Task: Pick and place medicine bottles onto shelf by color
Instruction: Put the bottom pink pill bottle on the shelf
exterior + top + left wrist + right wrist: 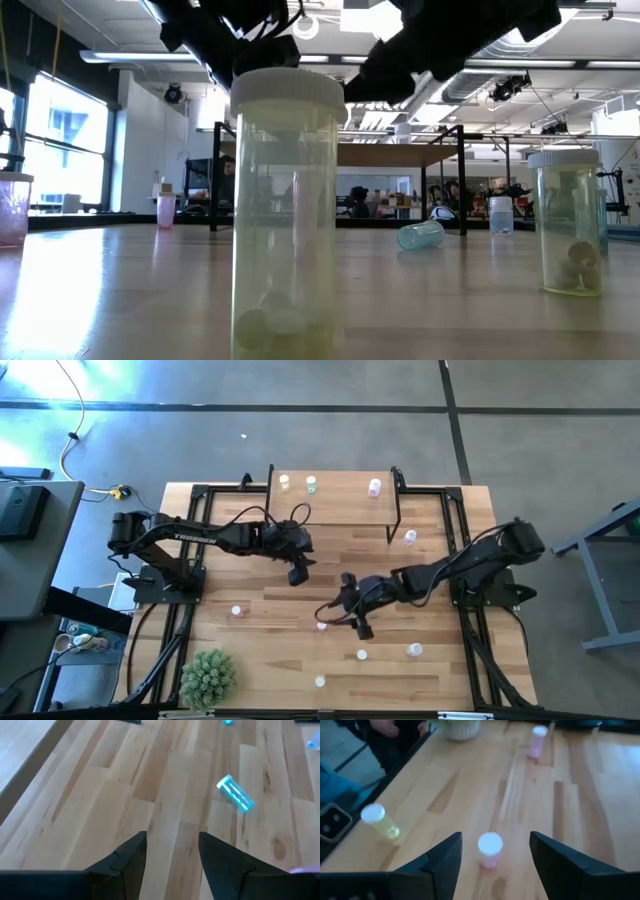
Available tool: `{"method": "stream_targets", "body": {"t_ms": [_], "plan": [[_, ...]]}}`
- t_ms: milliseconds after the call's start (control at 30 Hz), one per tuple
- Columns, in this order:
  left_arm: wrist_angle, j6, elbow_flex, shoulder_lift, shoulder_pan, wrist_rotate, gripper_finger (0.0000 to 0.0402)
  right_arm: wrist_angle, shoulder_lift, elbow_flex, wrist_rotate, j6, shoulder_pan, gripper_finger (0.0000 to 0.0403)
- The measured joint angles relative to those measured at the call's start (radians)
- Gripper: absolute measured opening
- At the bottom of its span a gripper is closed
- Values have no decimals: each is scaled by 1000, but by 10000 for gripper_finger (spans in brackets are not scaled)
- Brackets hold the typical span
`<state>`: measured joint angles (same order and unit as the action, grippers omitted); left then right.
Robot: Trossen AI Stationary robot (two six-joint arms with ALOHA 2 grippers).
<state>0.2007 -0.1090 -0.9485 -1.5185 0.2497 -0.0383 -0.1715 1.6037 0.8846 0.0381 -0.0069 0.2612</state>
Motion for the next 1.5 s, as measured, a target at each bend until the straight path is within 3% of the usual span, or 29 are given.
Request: {"method": "stream_targets", "body": {"t_ms": [200, 533, 1333, 1500], "plan": [[-14, -44, 0, 0, -5, 0, 170, -152, 120, 8, -1, -20, 18, 225], [-27, -72, 0, -1, -24, 0, 170, -212, 225, 45, -7, -23, 22, 225], [-41, -72, 0, -2, -37, 0, 170, -256, 321, 43, -20, -17, 23, 224], [-40, -71, 0, -2, -37, 0, 170, -255, 321, 43, -31, -19, 23, 198]]}}
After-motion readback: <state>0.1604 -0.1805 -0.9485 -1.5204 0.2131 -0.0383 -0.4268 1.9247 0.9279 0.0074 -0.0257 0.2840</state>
